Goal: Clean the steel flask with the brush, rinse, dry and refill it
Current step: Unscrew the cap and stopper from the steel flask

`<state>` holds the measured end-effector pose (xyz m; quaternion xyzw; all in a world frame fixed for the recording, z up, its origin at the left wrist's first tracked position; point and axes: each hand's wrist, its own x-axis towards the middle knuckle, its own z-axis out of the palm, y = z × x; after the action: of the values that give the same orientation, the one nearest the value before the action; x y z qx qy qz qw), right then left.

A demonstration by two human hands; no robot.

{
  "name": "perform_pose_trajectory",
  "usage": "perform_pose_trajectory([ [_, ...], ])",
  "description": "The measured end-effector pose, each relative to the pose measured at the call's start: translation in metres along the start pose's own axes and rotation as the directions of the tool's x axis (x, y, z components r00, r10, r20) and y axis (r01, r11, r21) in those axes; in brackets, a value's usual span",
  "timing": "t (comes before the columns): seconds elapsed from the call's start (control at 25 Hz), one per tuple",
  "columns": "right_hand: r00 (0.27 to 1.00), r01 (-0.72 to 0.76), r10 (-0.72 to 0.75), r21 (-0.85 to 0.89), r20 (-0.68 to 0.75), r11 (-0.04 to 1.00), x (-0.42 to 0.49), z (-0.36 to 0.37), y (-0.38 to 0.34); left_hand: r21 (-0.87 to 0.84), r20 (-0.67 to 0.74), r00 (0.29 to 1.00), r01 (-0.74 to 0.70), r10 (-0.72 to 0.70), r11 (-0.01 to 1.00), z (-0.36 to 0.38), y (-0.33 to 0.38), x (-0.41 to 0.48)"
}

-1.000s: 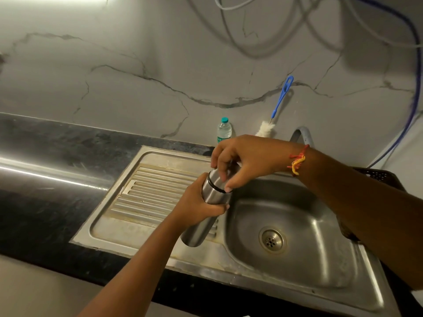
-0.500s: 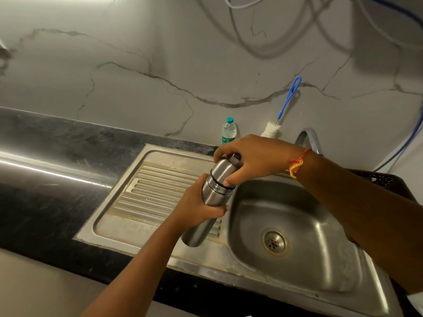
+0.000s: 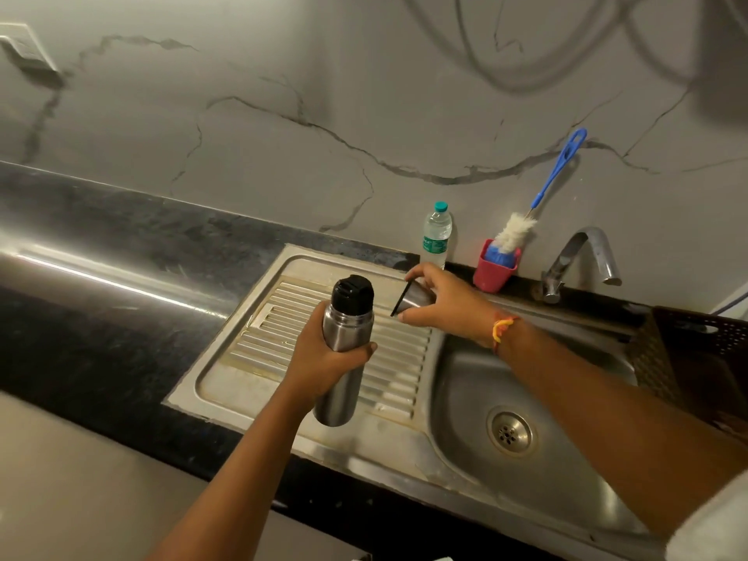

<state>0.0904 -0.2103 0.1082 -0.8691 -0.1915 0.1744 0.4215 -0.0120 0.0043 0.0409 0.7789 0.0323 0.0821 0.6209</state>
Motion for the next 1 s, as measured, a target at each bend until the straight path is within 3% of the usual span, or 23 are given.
perform_pose_trajectory([
  [0.24, 0.990, -0.130, 0.139, -0.255, 0.015, 0.958, 0.043, 0.080, 0.046, -0.058, -0.106, 0.992, 0.061, -0.066, 0.996, -0.028, -0.016, 0.000],
  [0.36, 0.988, -0.095, 0.140, -0.472, 0.060, 0.876, 0.062, 0.110, 0.064, -0.059, -0.112, 0.990, 0.078, -0.084, 0.995, -0.040, -0.026, 0.002],
  [0.56, 0.987, -0.028, 0.126, -0.654, 0.103, 0.756, 0.079, 0.138, 0.075, -0.075, -0.112, 0.989, 0.091, -0.099, 0.993, -0.049, -0.035, 0.006],
  [0.72, 0.989, 0.015, 0.095, -0.704, 0.117, 0.710, 0.088, 0.149, 0.073, -0.068, -0.095, 0.991, 0.089, -0.096, 0.994, -0.053, -0.041, 0.008],
  [0.88, 0.977, -0.005, 0.158, -0.724, 0.144, 0.690, 0.089, 0.149, 0.068, -0.071, -0.086, 0.992, 0.085, -0.091, 0.994, -0.052, -0.043, 0.011],
  [0.92, 0.977, -0.019, 0.164, -0.717, 0.134, 0.696, 0.087, 0.146, 0.062, -0.072, -0.081, 0.993, 0.086, -0.092, 0.994, -0.052, -0.044, 0.012],
  [1.0, 0.996, -0.074, 0.090, -0.563, 0.001, 0.823, 0.083, 0.134, 0.037, -0.069, -0.066, 0.994, 0.083, -0.088, 0.994, -0.051, -0.044, 0.014],
])
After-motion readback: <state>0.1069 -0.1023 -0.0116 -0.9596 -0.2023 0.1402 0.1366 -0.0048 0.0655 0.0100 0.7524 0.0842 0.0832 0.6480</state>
